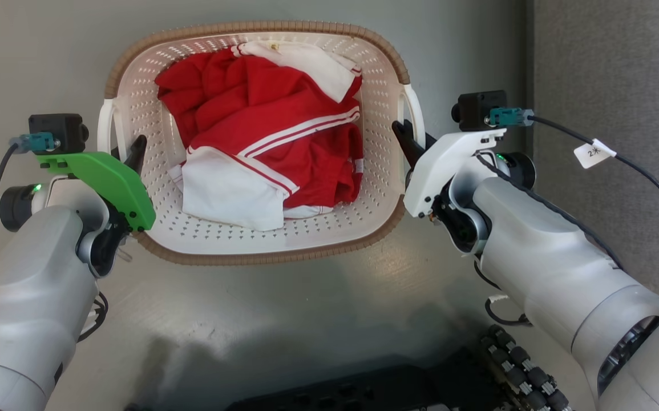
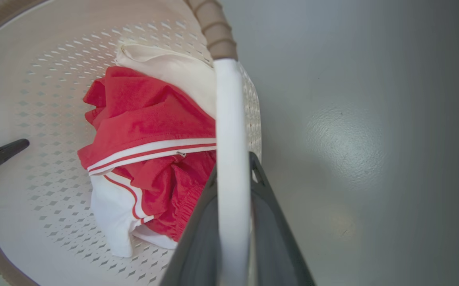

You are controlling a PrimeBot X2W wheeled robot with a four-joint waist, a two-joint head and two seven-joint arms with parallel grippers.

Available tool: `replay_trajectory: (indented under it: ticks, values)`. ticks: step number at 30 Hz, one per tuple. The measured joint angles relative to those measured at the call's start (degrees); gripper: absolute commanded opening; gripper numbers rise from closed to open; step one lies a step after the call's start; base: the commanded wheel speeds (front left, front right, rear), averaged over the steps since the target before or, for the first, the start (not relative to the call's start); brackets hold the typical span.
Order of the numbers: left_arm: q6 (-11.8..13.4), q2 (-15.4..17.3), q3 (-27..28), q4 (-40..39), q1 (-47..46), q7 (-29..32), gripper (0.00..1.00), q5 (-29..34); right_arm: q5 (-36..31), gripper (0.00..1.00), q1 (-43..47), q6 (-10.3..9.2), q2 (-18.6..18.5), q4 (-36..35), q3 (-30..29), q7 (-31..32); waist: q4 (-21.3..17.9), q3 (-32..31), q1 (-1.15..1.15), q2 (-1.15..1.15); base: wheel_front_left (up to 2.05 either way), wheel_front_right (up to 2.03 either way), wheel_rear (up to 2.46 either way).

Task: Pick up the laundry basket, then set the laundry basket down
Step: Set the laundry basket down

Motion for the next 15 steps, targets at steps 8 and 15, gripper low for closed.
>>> replay_trajectory:
  ticks: [8, 15]
  values:
    - [-0.01, -0.02, -0.58, 0.47, -0.46, -1.69, 0.00, -0.02, 0.51, 0.00, -0.86, -0.02, -0.04, 0.26, 1.09, -1.03, 0.16, 2.44, 0.00, 0.00, 0.00, 0.00, 0.00]
    - [-0.04, -0.09, -1.38, 1.09, -0.96, -2.26, 0.00, -0.21, 1.01, 0.00, -1.12, -0.02, 0.01, 0.53, 1.66, -1.53, 0.35, 2.98, -0.01, 0.00, 0.00, 0.00, 0.00]
